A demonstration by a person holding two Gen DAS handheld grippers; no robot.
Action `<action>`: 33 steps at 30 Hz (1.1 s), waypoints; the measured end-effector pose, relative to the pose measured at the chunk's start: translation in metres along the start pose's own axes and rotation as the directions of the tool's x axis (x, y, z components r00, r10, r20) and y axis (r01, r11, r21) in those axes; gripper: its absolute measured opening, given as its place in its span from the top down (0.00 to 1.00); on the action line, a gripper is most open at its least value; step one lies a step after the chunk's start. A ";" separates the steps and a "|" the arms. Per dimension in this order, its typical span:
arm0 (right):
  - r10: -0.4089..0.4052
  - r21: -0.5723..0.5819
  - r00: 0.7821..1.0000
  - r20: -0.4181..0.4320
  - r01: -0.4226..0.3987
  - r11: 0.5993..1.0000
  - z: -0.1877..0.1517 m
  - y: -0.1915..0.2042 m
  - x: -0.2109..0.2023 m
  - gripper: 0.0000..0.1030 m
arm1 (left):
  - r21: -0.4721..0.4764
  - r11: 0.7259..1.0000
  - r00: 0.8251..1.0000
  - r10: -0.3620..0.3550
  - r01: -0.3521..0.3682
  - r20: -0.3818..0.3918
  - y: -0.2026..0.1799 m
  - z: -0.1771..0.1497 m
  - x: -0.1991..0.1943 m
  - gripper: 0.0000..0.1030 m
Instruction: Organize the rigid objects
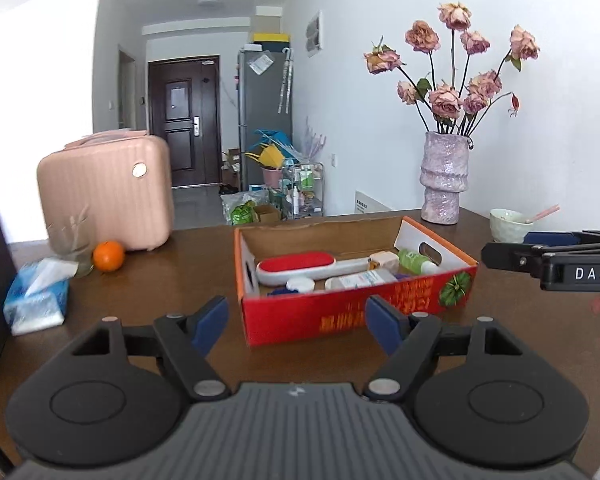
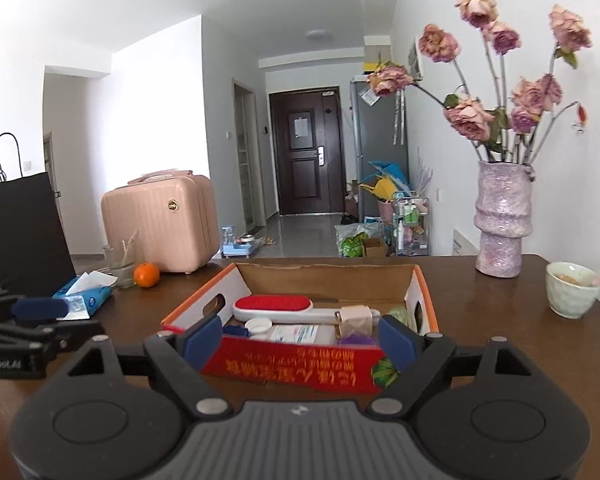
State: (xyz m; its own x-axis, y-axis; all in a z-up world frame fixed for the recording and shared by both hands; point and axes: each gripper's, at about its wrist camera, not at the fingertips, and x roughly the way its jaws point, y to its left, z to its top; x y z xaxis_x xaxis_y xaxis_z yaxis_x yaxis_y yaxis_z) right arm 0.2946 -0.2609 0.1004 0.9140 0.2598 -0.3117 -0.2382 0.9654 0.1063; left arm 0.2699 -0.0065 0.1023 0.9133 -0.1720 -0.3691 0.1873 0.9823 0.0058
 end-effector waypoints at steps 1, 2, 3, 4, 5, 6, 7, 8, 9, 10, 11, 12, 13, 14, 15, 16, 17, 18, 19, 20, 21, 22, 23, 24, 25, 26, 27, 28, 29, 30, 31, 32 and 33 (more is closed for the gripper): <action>0.000 0.004 1.000 0.004 0.000 1.000 -0.004 0.002 -0.008 0.18 | -0.011 1.000 1.000 0.004 -0.004 0.009 0.002 -0.005 -0.008 0.23; -0.003 0.008 1.000 0.011 0.002 1.000 -0.009 0.004 -0.019 0.18 | -0.024 1.000 1.000 0.008 -0.008 0.016 0.002 -0.011 -0.017 0.21; -0.008 0.011 1.000 0.018 0.007 1.000 -0.013 0.006 -0.027 0.18 | -0.030 1.000 1.000 0.006 -0.005 0.019 0.002 -0.017 -0.025 0.17; -0.014 0.009 1.000 0.027 0.013 1.000 -0.018 0.009 -0.035 0.18 | -0.026 1.000 1.000 0.004 -0.004 0.021 0.000 -0.023 -0.033 0.16; -0.020 -0.003 0.999 0.035 0.020 1.000 -0.024 0.012 -0.045 0.18 | -0.009 1.000 1.000 0.013 -0.012 0.027 -0.003 -0.032 -0.043 0.15; -0.031 -0.013 0.999 0.040 0.032 0.999 -0.031 0.016 -0.055 0.17 | 0.000 1.000 0.999 0.027 -0.027 0.038 -0.006 -0.041 -0.053 0.14; -0.039 -0.028 0.998 0.045 0.040 0.999 -0.038 0.020 -0.066 0.17 | -0.004 0.999 0.998 0.032 -0.032 0.048 -0.008 -0.048 -0.061 0.14; -0.042 -0.049 0.998 0.047 0.044 0.998 -0.044 0.024 -0.077 0.17 | -0.019 0.999 0.998 0.030 -0.029 0.054 -0.009 -0.057 -0.071 0.14; -0.051 -0.064 0.997 0.051 0.054 0.996 -0.052 0.027 -0.088 0.17 | -0.036 0.999 0.998 0.025 -0.023 0.050 -0.010 -0.063 -0.079 0.14; -0.063 -0.074 0.996 0.059 0.067 0.995 -0.060 0.031 -0.102 0.16 | -0.044 0.999 0.998 0.021 -0.019 0.051 -0.011 -0.068 -0.086 0.14; -0.068 -0.081 0.996 0.064 0.073 0.994 -0.067 0.034 -0.114 0.15 | -0.044 0.999 0.998 0.023 -0.020 0.060 -0.014 -0.073 -0.096 0.14; -0.068 -0.085 0.995 0.067 0.074 0.994 -0.073 0.037 -0.126 0.14 | -0.037 0.999 0.997 0.030 -0.027 0.075 -0.017 -0.077 -0.105 0.14; -0.062 -0.088 0.995 0.074 0.069 0.994 -0.080 0.040 -0.138 0.14 | -0.021 0.999 0.995 0.034 -0.032 0.096 -0.020 -0.081 -0.116 0.14; -0.056 -0.089 0.995 0.077 0.063 0.994 -0.086 0.043 -0.149 0.13 | -0.010 1.000 0.993 0.031 -0.030 0.112 -0.021 -0.084 -0.126 0.12; -0.047 -0.099 0.996 0.073 0.054 0.994 -0.093 0.047 -0.161 0.12 | -0.009 1.000 0.992 0.029 -0.028 0.122 -0.021 -0.086 -0.135 0.10; -0.041 -0.114 0.997 0.072 0.049 0.992 -0.099 0.050 -0.169 0.08 | -0.019 1.000 0.991 0.026 -0.024 0.132 -0.020 -0.088 -0.146 0.09; -0.042 -0.124 0.996 0.081 0.052 0.991 -0.107 0.054 -0.180 0.04 | -0.033 0.999 0.990 0.025 -0.020 0.139 -0.020 -0.091 -0.154 0.09; -0.054 -0.122 0.995 0.086 0.064 0.990 -0.117 0.058 -0.189 0.04 | -0.042 0.999 0.990 0.029 -0.023 0.141 -0.021 -0.095 -0.161 0.09; -0.060 -0.120 0.995 0.082 0.069 0.990 -0.124 0.061 -0.197 0.04 | -0.039 0.999 0.989 0.031 -0.026 0.148 -0.023 -0.099 -0.168 0.09; -0.050 -0.124 0.996 0.074 0.059 0.991 -0.135 0.065 -0.204 0.04 | -0.014 1.000 0.986 0.027 -0.025 0.166 -0.028 -0.107 -0.176 0.09; -0.037 -0.119 0.997 0.062 0.044 0.992 -0.144 0.068 -0.209 0.03 | 0.011 0.999 0.982 0.031 -0.033 0.186 -0.033 -0.114 -0.183 0.08; -0.036 -0.093 0.998 0.044 0.040 0.995 -0.153 0.071 -0.212 0.03 | 0.025 0.998 0.978 0.048 -0.054 0.201 -0.039 -0.122 -0.191 0.06; -0.034 -0.070 0.999 0.031 0.036 0.997 -0.158 0.072 -0.213 0.03 | 0.028 0.998 0.976 0.050 -0.057 0.211 -0.042 -0.129 -0.195 0.03; -0.022 -0.061 1.000 0.014 0.023 0.998 -0.162 0.074 -0.211 0.03 | 0.039 0.998 0.977 0.036 -0.045 0.209 -0.046 -0.135 -0.199 0.03; -0.014 -0.072 1.000 -0.005 0.014 0.997 -0.163 0.077 -0.208 0.03 | 0.050 0.998 0.980 0.027 -0.037 0.197 -0.048 -0.140 -0.200 0.03; -0.021 -0.088 1.000 -0.016 0.020 0.996 -0.164 0.079 -0.206 0.03 | 0.062 0.997 0.982 0.025 -0.037 0.185 -0.051 -0.144 -0.201 0.03; -0.044 -0.102 0.999 -0.012 0.043 0.994 -0.164 0.081 -0.204 0.03 | 0.070 0.997 0.983 0.030 -0.043 0.181 -0.053 -0.147 -0.200 0.03; -0.067 -0.103 0.998 -0.003 0.066 0.992 -0.164 0.083 -0.203 0.03 | 0.080 0.995 0.983 0.037 -0.053 0.179 -0.054 -0.149 -0.199 0.03; -0.076 -0.097 0.997 0.004 0.076 0.992 -0.165 0.083 -0.203 0.03 | 0.082 0.995 0.983 0.043 -0.059 0.179 -0.055 -0.150 -0.197 0.03; -0.071 -0.088 0.997 0.005 0.071 0.994 -0.165 0.082 -0.204 0.03 | 0.076 0.995 0.983 0.047 -0.061 0.176 -0.053 -0.150 -0.196 0.03; -0.060 -0.074 0.998 0.005 0.060 0.995 -0.165 0.081 -0.204 0.03 | 0.064 0.996 0.984 0.047 -0.059 0.169 -0.051 -0.150 -0.195 0.03; -0.051 -0.061 0.999 0.004 0.051 0.997 -0.165 0.080 -0.205 0.03 | 0.050 0.997 0.986 0.042 -0.051 0.164 -0.049 -0.149 -0.195 0.03; -0.049 -0.054 0.999 0.002 0.049 0.997 -0.165 0.079 -0.205 0.03 | 0.042 0.998 0.987 0.037 -0.044 0.159 -0.048 -0.149 -0.194 0.03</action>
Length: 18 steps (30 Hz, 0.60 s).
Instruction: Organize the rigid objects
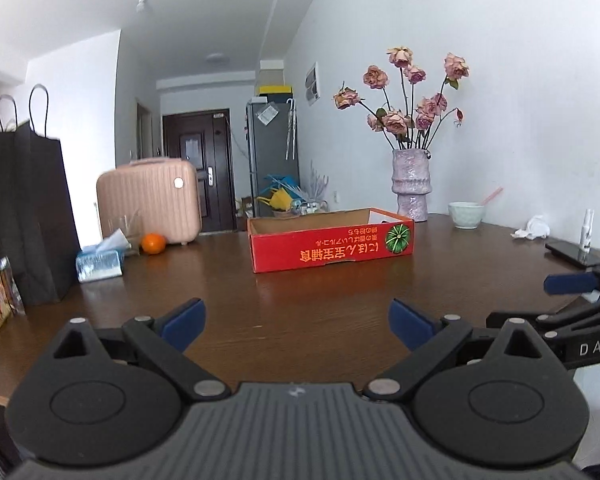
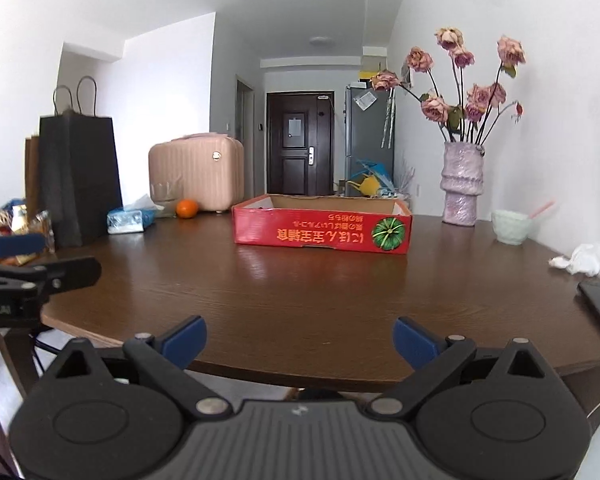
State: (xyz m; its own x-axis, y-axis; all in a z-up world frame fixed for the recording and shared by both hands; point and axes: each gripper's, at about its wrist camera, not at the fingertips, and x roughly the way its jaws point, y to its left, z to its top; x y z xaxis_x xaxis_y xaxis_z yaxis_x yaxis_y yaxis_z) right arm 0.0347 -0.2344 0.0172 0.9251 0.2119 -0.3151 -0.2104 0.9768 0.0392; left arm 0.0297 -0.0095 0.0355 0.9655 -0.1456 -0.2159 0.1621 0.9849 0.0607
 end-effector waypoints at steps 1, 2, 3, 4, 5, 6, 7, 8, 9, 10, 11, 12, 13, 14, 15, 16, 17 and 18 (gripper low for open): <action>-0.007 0.003 1.000 0.004 0.007 1.000 0.001 0.000 -0.001 0.03 | -0.002 1.000 1.000 0.001 -0.001 -0.001 0.001 0.000 -0.001 0.03; -0.017 0.004 1.000 0.013 0.017 1.000 0.001 -0.001 -0.002 0.03 | 0.000 1.000 1.000 0.009 -0.009 0.005 0.001 0.000 -0.001 0.03; -0.022 0.005 1.000 0.019 0.022 1.000 0.002 -0.002 -0.002 0.03 | 0.001 1.000 1.000 0.015 -0.015 0.010 0.002 0.000 -0.002 0.03; -0.024 0.005 0.999 0.021 0.024 1.000 0.002 -0.003 -0.002 0.03 | 0.000 1.000 1.000 0.016 -0.016 0.015 0.003 0.000 -0.003 0.03; -0.024 0.007 1.000 0.020 0.024 1.000 0.002 -0.004 -0.002 0.03 | -0.003 1.000 1.000 0.018 -0.018 0.018 0.002 0.000 -0.002 0.03; -0.027 0.011 0.999 0.018 0.027 1.000 0.002 -0.005 -0.001 0.03 | -0.004 1.000 1.000 0.019 -0.019 0.017 0.002 0.000 -0.002 0.03; -0.031 0.016 0.999 0.014 0.031 0.999 0.002 -0.006 0.000 0.03 | -0.004 1.000 1.000 0.018 -0.018 0.017 0.002 0.000 -0.001 0.03; -0.033 0.022 0.999 0.012 0.033 0.999 0.002 -0.007 0.000 0.03 | -0.002 1.000 1.000 0.018 -0.018 0.016 0.002 -0.001 -0.001 0.03; -0.033 0.025 0.999 0.012 0.033 0.999 0.002 -0.008 0.001 0.03 | -0.002 1.000 1.000 0.019 -0.019 0.015 0.002 -0.001 -0.001 0.03; -0.031 0.027 0.999 0.013 0.031 0.999 0.003 -0.008 0.001 0.03 | -0.003 1.000 1.000 0.018 -0.018 0.016 0.002 -0.001 -0.002 0.03; -0.029 0.028 0.999 0.014 0.028 0.999 0.003 -0.008 0.001 0.03 | -0.005 1.000 1.000 0.017 -0.017 0.017 0.003 -0.001 -0.002 0.03; -0.029 0.030 0.999 0.017 0.028 0.999 0.003 -0.007 0.000 0.03 | -0.006 1.000 1.000 0.016 -0.016 0.018 0.004 -0.001 -0.003 0.03; -0.029 0.031 0.999 0.020 0.028 0.999 0.003 -0.007 0.000 0.03 | -0.007 1.000 1.000 0.016 -0.016 0.020 0.004 -0.001 -0.003 0.03; -0.028 0.030 0.999 0.020 0.028 0.999 0.003 -0.007 0.000 0.03 | -0.005 1.000 1.000 0.016 -0.016 0.022 0.004 -0.001 -0.003 0.03; -0.028 0.029 0.999 0.022 0.028 0.999 0.003 -0.007 0.000 0.03 | -0.003 1.000 1.000 0.016 -0.016 0.023 0.004 -0.001 -0.004 0.03; -0.030 0.029 0.999 0.024 0.029 0.999 0.003 -0.007 0.000 0.03 | -0.003 1.000 1.000 0.015 -0.015 0.023 0.004 -0.001 -0.004 0.03; -0.034 0.029 0.999 0.030 0.033 0.999 0.002 -0.006 -0.001 0.03 | -0.002 1.000 1.000 0.013 -0.013 0.024 0.004 -0.001 -0.004 0.03; -0.036 0.030 0.999 0.036 0.035 0.999 0.002 -0.006 -0.002 0.03 | -0.003 1.000 1.000 0.013 -0.013 0.024 0.004 -0.002 -0.004 0.03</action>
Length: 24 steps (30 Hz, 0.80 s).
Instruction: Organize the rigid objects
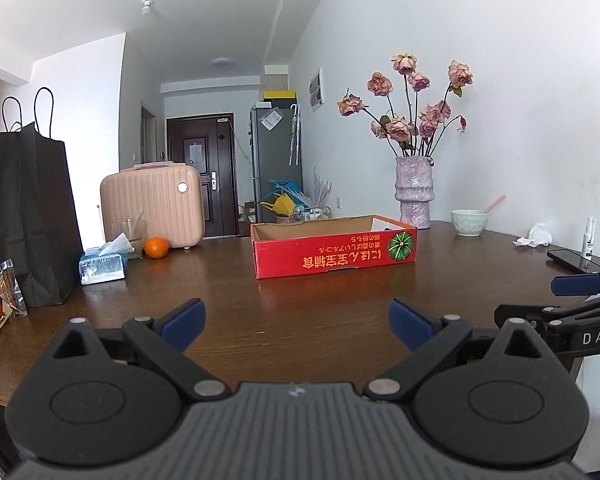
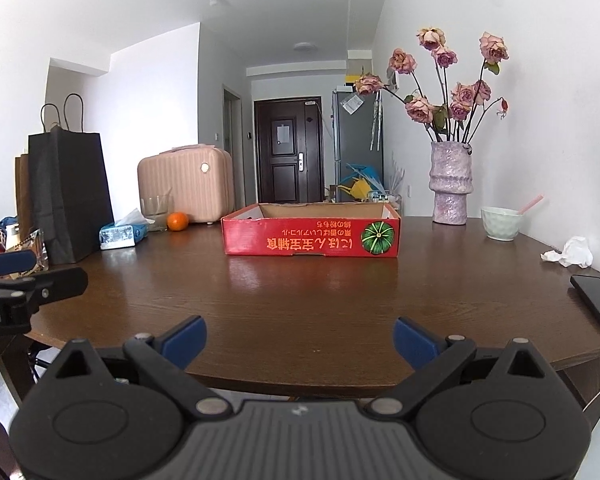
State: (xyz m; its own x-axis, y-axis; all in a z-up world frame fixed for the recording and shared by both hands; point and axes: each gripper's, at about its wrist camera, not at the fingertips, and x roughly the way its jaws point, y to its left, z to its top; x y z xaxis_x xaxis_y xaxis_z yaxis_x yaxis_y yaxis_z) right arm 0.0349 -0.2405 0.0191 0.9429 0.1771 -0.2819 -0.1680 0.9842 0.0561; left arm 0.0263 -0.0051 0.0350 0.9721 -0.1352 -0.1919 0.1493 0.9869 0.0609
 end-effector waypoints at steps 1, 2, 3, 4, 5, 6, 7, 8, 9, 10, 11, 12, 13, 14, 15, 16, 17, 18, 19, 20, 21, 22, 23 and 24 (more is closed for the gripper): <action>0.001 -0.001 1.000 0.002 -0.001 1.000 0.000 0.000 0.000 0.03 | 0.001 1.000 1.000 0.001 -0.001 -0.001 0.000 0.000 0.000 0.03; 0.002 -0.002 1.000 0.001 -0.002 1.000 0.000 0.000 0.000 0.03 | 0.001 1.000 1.000 0.002 -0.002 -0.002 0.000 0.000 0.000 0.03; 0.002 0.000 1.000 0.001 -0.002 1.000 0.000 0.000 -0.001 0.03 | 0.001 1.000 1.000 0.000 0.000 -0.003 0.000 -0.001 0.000 0.03; 0.003 0.002 1.000 0.001 -0.003 1.000 0.000 0.000 -0.001 0.03 | 0.001 1.000 1.000 0.000 0.000 -0.004 0.000 -0.001 -0.001 0.03; 0.005 0.003 1.000 0.001 -0.005 1.000 0.000 -0.001 -0.001 0.03 | 0.001 1.000 1.000 0.000 0.000 -0.003 0.000 -0.001 -0.001 0.03; 0.006 0.003 1.000 0.000 -0.006 1.000 0.001 -0.001 -0.001 0.03 | 0.001 1.000 1.000 -0.001 0.001 -0.003 0.000 -0.001 -0.001 0.03; 0.007 0.002 1.000 0.000 -0.007 1.000 0.001 -0.001 -0.001 0.03 | 0.000 1.000 1.000 0.000 0.000 -0.004 0.000 -0.001 -0.001 0.03; 0.006 0.001 1.000 -0.002 -0.006 1.000 0.000 -0.001 0.000 0.03 | -0.002 1.000 1.000 0.001 -0.001 -0.005 0.000 -0.001 -0.001 0.03; 0.007 0.001 1.000 -0.003 -0.007 1.000 0.000 -0.001 0.000 0.03 | -0.003 1.000 1.000 0.001 -0.001 -0.005 0.000 0.000 -0.001 0.03; 0.008 0.001 1.000 -0.003 -0.008 1.000 0.000 -0.001 0.000 0.03 | -0.003 1.000 1.000 0.002 -0.002 -0.005 0.000 0.000 -0.001 0.03; 0.009 0.000 1.000 -0.003 -0.009 1.000 0.000 -0.001 0.000 0.03 | -0.002 1.000 1.000 0.002 -0.002 -0.005 0.000 0.000 -0.001 0.03; 0.008 -0.001 1.000 -0.004 -0.008 1.000 0.000 -0.001 0.001 0.03 | -0.001 1.000 1.000 0.003 -0.003 -0.005 0.000 0.000 -0.001 0.03; 0.005 -0.002 1.000 -0.005 -0.005 1.000 0.000 0.000 0.001 0.03 | -0.002 1.000 1.000 0.003 -0.003 -0.004 0.000 0.000 -0.001 0.03; 0.002 -0.003 1.000 -0.006 -0.002 1.000 0.000 0.000 0.001 0.03 | -0.004 1.000 1.000 0.003 -0.003 -0.005 0.000 0.000 -0.001 0.03; 0.000 -0.003 1.000 -0.008 0.000 1.000 0.000 0.000 0.002 0.03 | -0.005 1.000 1.000 0.003 -0.003 -0.006 0.000 0.000 -0.001 0.03; -0.002 -0.001 1.000 -0.009 0.002 1.000 -0.001 0.000 0.002 0.03 | -0.005 1.000 1.000 0.002 -0.003 -0.006 0.001 0.000 -0.001 0.03; -0.001 0.001 1.000 -0.011 0.001 1.000 -0.001 0.000 0.002 0.03 | -0.004 1.000 1.000 0.003 -0.003 -0.006 0.001 0.000 -0.001 0.03; 0.000 0.003 1.000 -0.013 0.000 1.000 -0.001 -0.001 0.002 0.03 | -0.003 1.000 1.000 0.004 -0.004 -0.006 0.001 0.000 -0.001 0.03; 0.002 0.005 1.000 -0.014 -0.002 1.000 -0.001 -0.001 0.002 0.03 | -0.004 1.000 1.000 0.003 -0.003 -0.006 0.001 0.000 -0.001 0.03; 0.003 0.007 1.000 -0.016 -0.003 1.000 -0.001 -0.001 0.002 0.03 | -0.005 1.000 1.000 0.002 -0.002 -0.005 0.001 0.000 -0.001 0.03; 0.004 0.008 1.000 -0.018 -0.003 1.000 -0.001 -0.001 0.003 0.03 | -0.005 1.000 1.000 0.002 -0.003 -0.005 0.001 0.000 -0.001 0.03; 0.004 0.009 1.000 -0.019 -0.004 1.000 0.000 -0.002 0.003 0.03 | -0.005 1.000 1.000 0.003 -0.003 -0.005 0.001 0.000 -0.001 0.03; 0.005 0.010 1.000 -0.020 -0.005 1.000 -0.001 -0.002 0.003 0.03 | -0.005 1.000 1.000 0.004 -0.004 -0.005 0.001 0.000 -0.001 0.03; 0.006 0.010 1.000 -0.020 -0.005 1.000 -0.001 -0.002 0.003 0.03 | -0.004 1.000 1.000 0.004 -0.004 -0.006 0.001 0.000 -0.001 0.03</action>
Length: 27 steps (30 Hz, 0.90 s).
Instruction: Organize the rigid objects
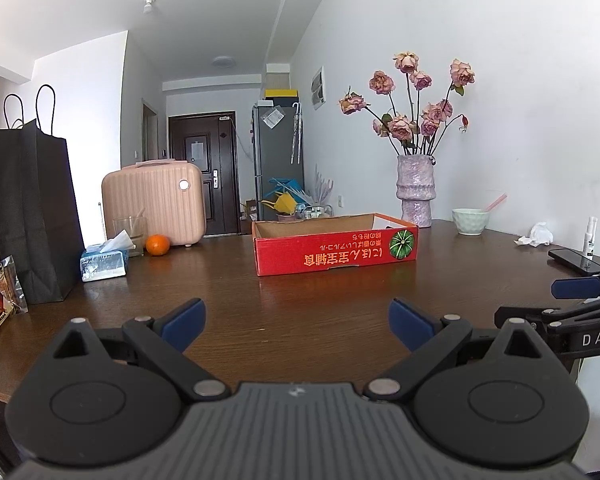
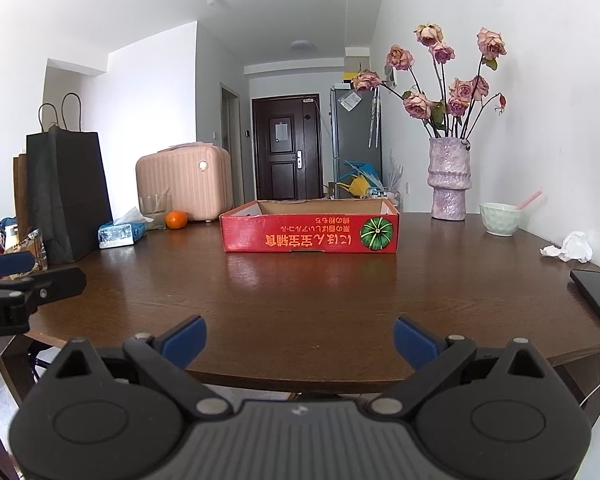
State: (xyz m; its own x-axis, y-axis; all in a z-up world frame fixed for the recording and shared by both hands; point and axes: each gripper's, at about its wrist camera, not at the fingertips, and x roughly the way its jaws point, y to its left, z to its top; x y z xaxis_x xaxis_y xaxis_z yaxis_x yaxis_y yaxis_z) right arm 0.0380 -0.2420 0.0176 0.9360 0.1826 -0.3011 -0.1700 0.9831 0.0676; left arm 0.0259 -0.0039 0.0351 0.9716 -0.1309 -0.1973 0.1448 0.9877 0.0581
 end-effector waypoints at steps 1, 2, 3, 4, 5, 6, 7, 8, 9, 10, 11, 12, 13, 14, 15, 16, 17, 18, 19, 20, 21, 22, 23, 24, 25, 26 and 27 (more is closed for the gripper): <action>0.000 0.000 1.000 0.001 0.000 1.000 0.000 0.000 0.000 0.03 | 0.001 1.000 1.000 0.000 0.000 0.000 0.000 0.000 -0.001 0.03; -0.001 -0.001 1.000 0.003 0.001 1.000 0.000 0.000 0.000 0.03 | 0.001 1.000 1.000 -0.001 0.001 0.001 0.000 0.000 -0.001 0.03; -0.005 -0.003 1.000 0.006 0.005 1.000 0.000 0.000 0.000 0.03 | 0.001 1.000 1.000 -0.002 0.002 0.002 0.000 0.000 -0.001 0.03; -0.007 -0.005 1.000 0.007 0.007 1.000 0.000 0.000 0.000 0.03 | 0.001 1.000 1.000 -0.002 0.002 0.001 0.001 -0.001 0.000 0.03; -0.006 -0.009 1.000 0.007 0.006 1.000 -0.001 0.001 0.000 0.03 | 0.000 1.000 1.000 -0.003 0.003 0.001 0.001 -0.001 0.000 0.03; -0.003 -0.010 1.000 0.006 0.003 1.000 -0.001 0.001 0.000 0.03 | 0.000 1.000 1.000 -0.002 0.002 0.001 0.001 -0.001 0.000 0.03; -0.001 -0.010 1.000 0.005 0.001 1.000 -0.001 0.001 0.000 0.03 | 0.001 1.000 1.000 -0.002 0.002 0.001 0.001 -0.001 0.000 0.03; 0.000 -0.011 1.000 0.005 0.000 1.000 -0.001 0.001 0.001 0.03 | 0.002 1.000 1.000 -0.002 0.002 0.001 0.001 -0.001 0.000 0.03; 0.000 -0.011 1.000 0.006 0.000 1.000 -0.001 0.001 0.000 0.03 | 0.002 1.000 1.000 -0.002 0.002 0.001 0.001 -0.001 0.000 0.03; -0.001 -0.012 1.000 0.006 0.001 1.000 -0.001 0.001 0.000 0.03 | 0.003 1.000 1.000 -0.002 0.002 0.000 0.001 -0.001 0.000 0.03; -0.002 -0.011 1.000 0.006 0.003 1.000 -0.001 0.000 0.000 0.03 | 0.004 1.000 1.000 -0.003 0.003 -0.001 0.001 -0.001 0.000 0.03; -0.003 -0.010 1.000 0.006 0.003 1.000 -0.001 0.000 0.001 0.03 | 0.005 1.000 1.000 -0.004 0.004 -0.003 0.001 -0.002 0.000 0.03; -0.004 -0.009 1.000 0.004 0.005 1.000 -0.001 -0.001 0.001 0.03 | 0.006 1.000 1.000 -0.004 0.004 -0.004 0.001 -0.002 0.000 0.03; -0.005 -0.008 1.000 0.002 0.005 1.000 -0.001 -0.001 0.001 0.03 | 0.007 1.000 1.000 -0.006 0.006 -0.005 0.000 -0.002 0.000 0.03; -0.005 -0.008 1.000 0.001 0.005 1.000 -0.001 0.000 0.001 0.03 | 0.009 1.000 1.000 -0.008 0.008 -0.005 -0.001 -0.003 0.000 0.03; -0.004 -0.008 1.000 0.001 0.004 1.000 -0.002 0.000 0.001 0.03 | 0.010 1.000 1.000 -0.009 0.009 -0.004 -0.001 -0.003 0.000 0.03; -0.003 -0.009 1.000 0.000 0.003 1.000 -0.002 0.000 0.001 0.03 | 0.011 1.000 1.000 -0.010 0.010 -0.003 -0.001 -0.003 -0.001 0.03; -0.002 -0.011 1.000 0.000 0.002 1.000 -0.002 0.000 0.001 0.03 | 0.011 1.000 1.000 -0.011 0.011 -0.003 -0.001 -0.003 -0.001 0.03; -0.002 -0.012 1.000 0.000 0.002 1.000 -0.002 0.001 0.001 0.03 | 0.010 1.000 1.000 -0.011 0.011 -0.004 -0.001 -0.003 -0.001 0.03; -0.003 -0.013 1.000 -0.002 0.003 1.000 -0.002 0.001 0.001 0.03 | 0.009 1.000 1.000 -0.011 0.012 -0.004 -0.001 -0.003 -0.001 0.03; -0.003 -0.013 1.000 -0.003 0.003 1.000 -0.002 0.000 0.002 0.03 | 0.009 1.000 1.000 -0.011 0.011 -0.005 -0.001 -0.003 0.000 0.03; -0.003 -0.013 1.000 -0.004 0.003 1.000 -0.003 0.000 0.002 0.03 | 0.008 1.000 1.000 -0.010 0.010 -0.005 -0.001 -0.003 -0.001 0.03; -0.003 -0.012 1.000 -0.004 0.003 1.000 -0.003 0.000 0.001 0.03 | 0.008 1.000 1.000 -0.010 0.010 -0.005 -0.001 -0.003 0.000 0.03; -0.004 -0.011 1.000 -0.005 0.004 1.000 -0.003 0.000 0.001 0.02 | 0.008 1.000 1.000 -0.011 0.011 -0.005 0.000 -0.003 0.000 0.03; -0.004 -0.010 1.000 -0.005 0.004 1.000 -0.003 0.000 0.001 0.02 | 0.009 1.000 1.000 -0.011 0.011 -0.005 0.000 -0.003 0.000 0.02; -0.005 -0.008 1.000 -0.007 0.005 1.000 -0.003 -0.001 0.001 0.02 | 0.008 1.000 1.000 -0.010 0.010 -0.006 0.000 -0.003 0.000 0.01; -0.005 -0.006 1.000 -0.008 0.005 1.000 -0.003 -0.001 0.001 0.02 | 0.008 1.000 1.000 -0.010 0.010 -0.006 0.000 -0.003 0.001 0.00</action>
State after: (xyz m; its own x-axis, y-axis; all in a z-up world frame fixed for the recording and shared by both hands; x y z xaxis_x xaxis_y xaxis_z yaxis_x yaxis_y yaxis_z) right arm 0.0384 -0.2427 0.0140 0.9342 0.1774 -0.3094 -0.1668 0.9841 0.0605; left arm 0.0259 -0.0040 0.0323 0.9690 -0.1400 -0.2037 0.1558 0.9857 0.0639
